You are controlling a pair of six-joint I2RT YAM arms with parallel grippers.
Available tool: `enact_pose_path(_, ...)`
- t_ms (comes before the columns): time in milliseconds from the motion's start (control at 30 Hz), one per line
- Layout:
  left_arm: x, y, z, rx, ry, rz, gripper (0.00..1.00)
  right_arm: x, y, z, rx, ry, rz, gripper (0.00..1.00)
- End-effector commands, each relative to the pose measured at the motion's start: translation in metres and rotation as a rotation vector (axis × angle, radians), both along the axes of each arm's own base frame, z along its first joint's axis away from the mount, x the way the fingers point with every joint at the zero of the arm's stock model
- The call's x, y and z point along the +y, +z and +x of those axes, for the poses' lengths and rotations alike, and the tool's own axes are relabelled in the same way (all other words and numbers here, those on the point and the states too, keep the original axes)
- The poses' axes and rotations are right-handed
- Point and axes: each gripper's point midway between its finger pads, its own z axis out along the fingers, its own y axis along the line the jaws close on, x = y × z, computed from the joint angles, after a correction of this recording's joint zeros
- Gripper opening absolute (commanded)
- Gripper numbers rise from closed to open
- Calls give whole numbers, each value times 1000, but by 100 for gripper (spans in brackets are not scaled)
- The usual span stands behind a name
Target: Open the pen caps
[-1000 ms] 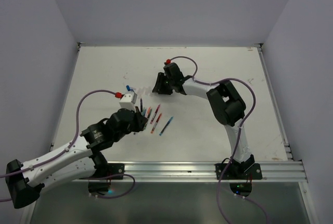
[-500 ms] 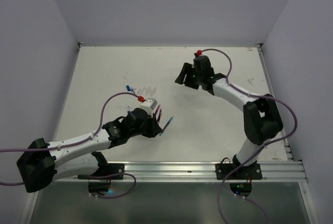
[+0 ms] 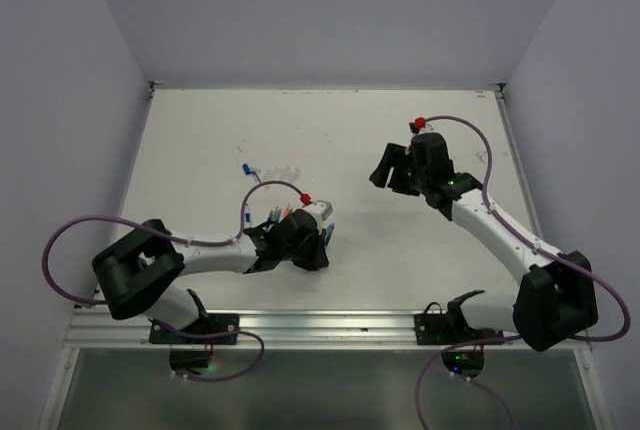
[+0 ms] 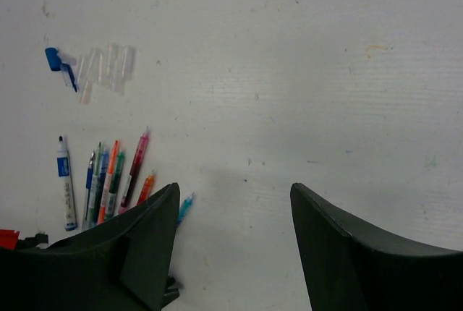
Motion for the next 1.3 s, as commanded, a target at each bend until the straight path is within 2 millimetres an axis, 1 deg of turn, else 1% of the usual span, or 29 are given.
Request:
enact_pose_path(0,-13,12,22,-92,14,-15,0,1,11,-9,-37,30,23,66)
enact_pose_path(33,-11,10,29,-114,38,10,0,1,10,-10,-33,33,24,66)
enact_pose_path(67,-6,0,28,-99,36,53,0,0,7,-12,-27,33,23,66)
enact_pose_path(100,-9,2,32,-109,35,65,0,0,6,-13,-26,34,24,66)
enact_pose_path(167,-3,-9,31,-90,33,118,0,-1,4,-15,-23,34,23,66)
enact_pose_path(233,-1,-10,37,-101,59,140,0,-1,4,-15,-30,32,26,66)
enact_pose_path(267,10,-20,32,-73,64,199,0,-1,1,-16,-22,32,25,66)
enact_pose_path(300,14,-24,32,-65,83,218,0,-1,0,-16,-23,32,28,66)
enact_pose_path(333,20,-26,35,-78,113,245,0,1,-2,-16,-18,37,36,67)
enact_pose_path(367,28,-31,33,-64,137,276,0,3,-3,-17,-12,42,40,66)
enact_pose_path(467,43,-38,34,-69,178,337,0,3,-5,-17,-11,45,44,67)
enact_pose_path(633,65,-43,38,-87,254,423,0,2,-6,-18,-14,45,37,66)
enact_pose_path(800,75,-43,38,-98,291,442,4,5,-6,-17,-14,50,52,67)
enact_pose_path(900,81,-46,38,-102,306,468,7,7,-8,-17,-10,55,61,67)
enact_pose_path(933,83,-46,37,-101,308,477,8,7,-12,-18,-3,53,61,66)
enact_pose_path(1067,90,-47,39,-114,330,503,15,8,-19,-20,10,55,66,67)
enact_pose_path(1100,91,-46,40,-120,332,509,18,8,-19,-20,11,57,69,67)
enact_pose_path(1167,94,-48,40,-119,337,525,19,8,-21,-20,12,54,70,67)
enact_pose_path(1267,98,-49,40,-126,345,542,25,8,-19,-20,7,55,71,67)
